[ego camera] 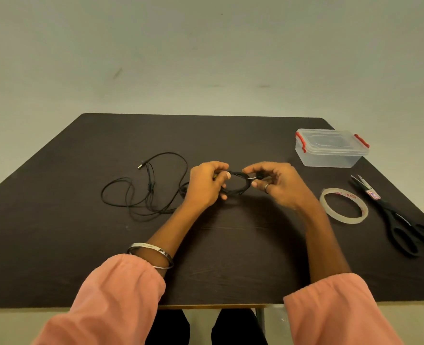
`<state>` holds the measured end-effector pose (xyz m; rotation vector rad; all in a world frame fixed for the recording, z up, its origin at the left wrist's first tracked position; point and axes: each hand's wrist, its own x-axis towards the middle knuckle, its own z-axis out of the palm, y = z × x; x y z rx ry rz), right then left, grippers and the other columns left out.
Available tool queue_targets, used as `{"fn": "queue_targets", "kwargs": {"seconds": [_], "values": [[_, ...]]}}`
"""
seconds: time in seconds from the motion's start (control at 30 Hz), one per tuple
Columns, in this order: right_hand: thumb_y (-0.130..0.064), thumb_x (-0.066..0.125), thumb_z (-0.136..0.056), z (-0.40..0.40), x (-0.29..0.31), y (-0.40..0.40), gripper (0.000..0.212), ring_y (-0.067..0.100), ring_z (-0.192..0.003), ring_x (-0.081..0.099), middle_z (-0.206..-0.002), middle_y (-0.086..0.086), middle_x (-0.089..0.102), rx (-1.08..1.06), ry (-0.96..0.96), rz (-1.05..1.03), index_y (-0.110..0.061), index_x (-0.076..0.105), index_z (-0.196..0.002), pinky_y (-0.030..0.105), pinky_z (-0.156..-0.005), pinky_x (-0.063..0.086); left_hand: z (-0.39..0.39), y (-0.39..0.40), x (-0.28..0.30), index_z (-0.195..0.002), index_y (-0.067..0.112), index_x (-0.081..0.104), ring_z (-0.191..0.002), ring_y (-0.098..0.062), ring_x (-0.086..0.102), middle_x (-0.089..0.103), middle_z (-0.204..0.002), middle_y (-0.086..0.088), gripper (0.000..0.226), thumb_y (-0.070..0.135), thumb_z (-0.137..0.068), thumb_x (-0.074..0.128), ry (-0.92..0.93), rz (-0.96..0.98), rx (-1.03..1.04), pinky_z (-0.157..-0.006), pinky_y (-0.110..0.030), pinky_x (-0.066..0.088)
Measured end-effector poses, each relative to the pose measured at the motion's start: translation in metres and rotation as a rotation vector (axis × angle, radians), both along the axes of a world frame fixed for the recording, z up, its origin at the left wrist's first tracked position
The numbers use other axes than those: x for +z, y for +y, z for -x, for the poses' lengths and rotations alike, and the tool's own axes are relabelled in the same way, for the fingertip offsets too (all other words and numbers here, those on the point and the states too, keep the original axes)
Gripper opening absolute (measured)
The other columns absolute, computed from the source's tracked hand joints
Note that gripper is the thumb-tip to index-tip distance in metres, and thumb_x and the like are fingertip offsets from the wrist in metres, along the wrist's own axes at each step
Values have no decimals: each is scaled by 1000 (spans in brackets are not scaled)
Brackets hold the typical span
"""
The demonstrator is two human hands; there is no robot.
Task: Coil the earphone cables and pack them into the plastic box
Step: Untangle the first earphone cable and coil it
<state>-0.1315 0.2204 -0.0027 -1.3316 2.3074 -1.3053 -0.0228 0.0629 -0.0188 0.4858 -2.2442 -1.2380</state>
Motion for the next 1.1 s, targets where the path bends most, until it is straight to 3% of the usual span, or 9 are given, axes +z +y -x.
{"fn": "queue_targets", "kwargs": {"seconds": [0.1, 0.23, 0.33, 0.43, 0.63, 0.8, 0.87, 0.97, 1.1], "values": [[-2, 70, -82, 3, -4, 14, 29, 20, -90, 68, -97, 1, 71, -87, -78, 109, -20, 69, -105, 36, -87, 56, 13, 12, -1, -109, 3, 68, -46, -3, 58, 65, -83, -6, 21, 10, -90, 63, -9, 9, 34, -45, -16, 49], [-8, 68, -85, 8, -9, 28, 21, 18, -90, 68, -93, 0, 71, -241, -154, 179, -22, 69, -101, 34, -82, 58, 29, 30, -6, -96, 17, 75, -72, -9, 65, 73, -80, -1, 15, 27, -87, 67, -43, 135, 91, -71, -33, 57], [-14, 66, -88, 9, -13, 29, 15, 12, -89, 66, -94, -4, 70, -348, -206, 172, -25, 69, -99, 30, -82, 57, 33, 39, -8, -94, 23, 75, -81, -17, 65, 72, -79, 1, 20, 38, -88, 63, -129, 266, 131, -69, -37, 56], [-16, 62, -91, 8, -17, 24, 15, 6, -92, 62, -99, -6, 69, -391, -160, 101, -23, 70, -102, 24, -85, 49, 31, 35, -12, -94, 23, 76, -87, -22, 65, 72, -81, 0, 26, 42, -90, 58, -133, 352, 182, -69, -37, 55], [-25, 52, -97, 3, -15, 20, 22, 7, -96, 57, -103, -6, 65, -406, -139, 94, -20, 66, -114, 21, -81, 41, 22, 29, -10, -105, 23, 73, -82, -7, 63, 72, -92, 6, 23, 34, -93, 57, -57, 260, 121, -72, -22, 45], [-33, 55, -95, 1, -12, 20, 22, 5, -91, 58, -100, -8, 66, -429, -192, 122, -22, 66, -111, 18, -77, 41, 20, 30, -10, -112, 35, 69, -79, -1, 54, 60, -93, 9, 29, 48, -89, 57, -39, 264, 14, -68, -22, 44], [-31, 65, -89, 1, -12, 21, 24, 6, -96, 58, -102, -9, 65, -379, -159, 93, -22, 66, -111, 15, -77, 42, 20, 30, -10, -110, 38, 68, -81, -2, 53, 57, -94, 8, 29, 52, -86, 59, -73, 305, -5, -65, -24, 42], [-23, 77, -78, 4, -14, 24, 46, 7, -103, 55, -112, -7, 59, -302, -152, -4, -23, 60, -121, 20, -85, 43, 20, 29, -10, -107, 35, 70, -87, -7, 54, 58, -97, 6, 27, 48, -84, 64, -129, 338, -12, -67, -25, 40], [1, 74, -77, 8, -11, 28, 47, 11, -95, 64, -107, -3, 64, -332, -189, 57, -25, 61, -114, 27, -89, 52, 22, 28, -11, -108, 29, 71, -92, -9, 58, 63, -103, 6, 25, 39, -85, 66, -161, 324, 8, -71, -26, 44]]}}
